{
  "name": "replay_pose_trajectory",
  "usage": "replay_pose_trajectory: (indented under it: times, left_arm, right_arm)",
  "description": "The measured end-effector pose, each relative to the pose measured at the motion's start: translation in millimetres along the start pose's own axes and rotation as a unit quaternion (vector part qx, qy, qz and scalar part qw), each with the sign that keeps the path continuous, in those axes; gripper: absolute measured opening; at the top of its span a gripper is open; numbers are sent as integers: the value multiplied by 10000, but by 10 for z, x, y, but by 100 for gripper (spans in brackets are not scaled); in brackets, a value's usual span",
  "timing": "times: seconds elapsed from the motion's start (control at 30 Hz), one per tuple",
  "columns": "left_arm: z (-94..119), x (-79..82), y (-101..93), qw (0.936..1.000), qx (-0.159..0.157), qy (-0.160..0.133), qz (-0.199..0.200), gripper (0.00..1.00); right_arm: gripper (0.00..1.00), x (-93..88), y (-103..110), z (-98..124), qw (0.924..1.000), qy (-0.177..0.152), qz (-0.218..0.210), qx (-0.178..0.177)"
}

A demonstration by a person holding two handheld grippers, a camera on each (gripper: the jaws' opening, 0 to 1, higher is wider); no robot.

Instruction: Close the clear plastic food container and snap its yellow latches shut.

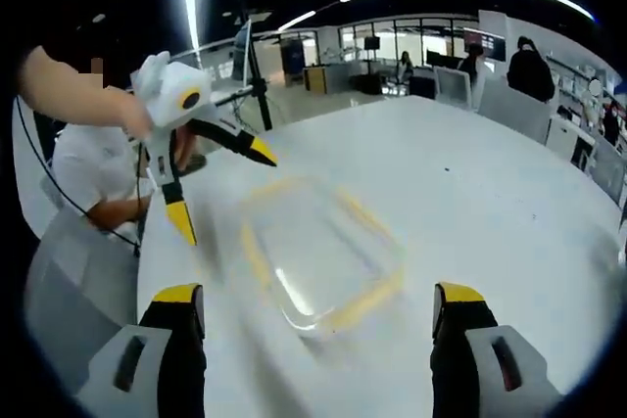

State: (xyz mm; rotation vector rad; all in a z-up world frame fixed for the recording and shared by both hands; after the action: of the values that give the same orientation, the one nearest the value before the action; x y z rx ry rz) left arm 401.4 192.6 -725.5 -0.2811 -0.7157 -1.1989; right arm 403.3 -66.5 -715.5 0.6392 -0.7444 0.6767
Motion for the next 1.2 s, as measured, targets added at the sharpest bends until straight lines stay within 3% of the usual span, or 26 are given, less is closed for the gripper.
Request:
replay_pose_trajectory:
  times: [0.57, 1.2]
  left_arm:
    - [207, -116, -139, 9977, 280, -403, 474, 97]
    - [343, -227, -258, 9937, 487, -616, 794, 96]
  right_arm:
    - [98, -64, 162, 168, 9993, -344, -157, -71]
    - [98, -123, 221, 315, 9976, -593, -303, -189]
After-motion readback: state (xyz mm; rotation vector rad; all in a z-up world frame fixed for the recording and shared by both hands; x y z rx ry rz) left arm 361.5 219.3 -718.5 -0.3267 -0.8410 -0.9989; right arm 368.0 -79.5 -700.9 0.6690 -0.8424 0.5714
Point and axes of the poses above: the point that each gripper's makers call its tool centre point, and the gripper's own axes: z roughly backward along the fingers, y roughly to its left, x roughly out of its top, the point moved 9 cm from there along z, roughly backward along the fingers, and after that the axes turned 12 degrees about -z, right-handed, at the moved point
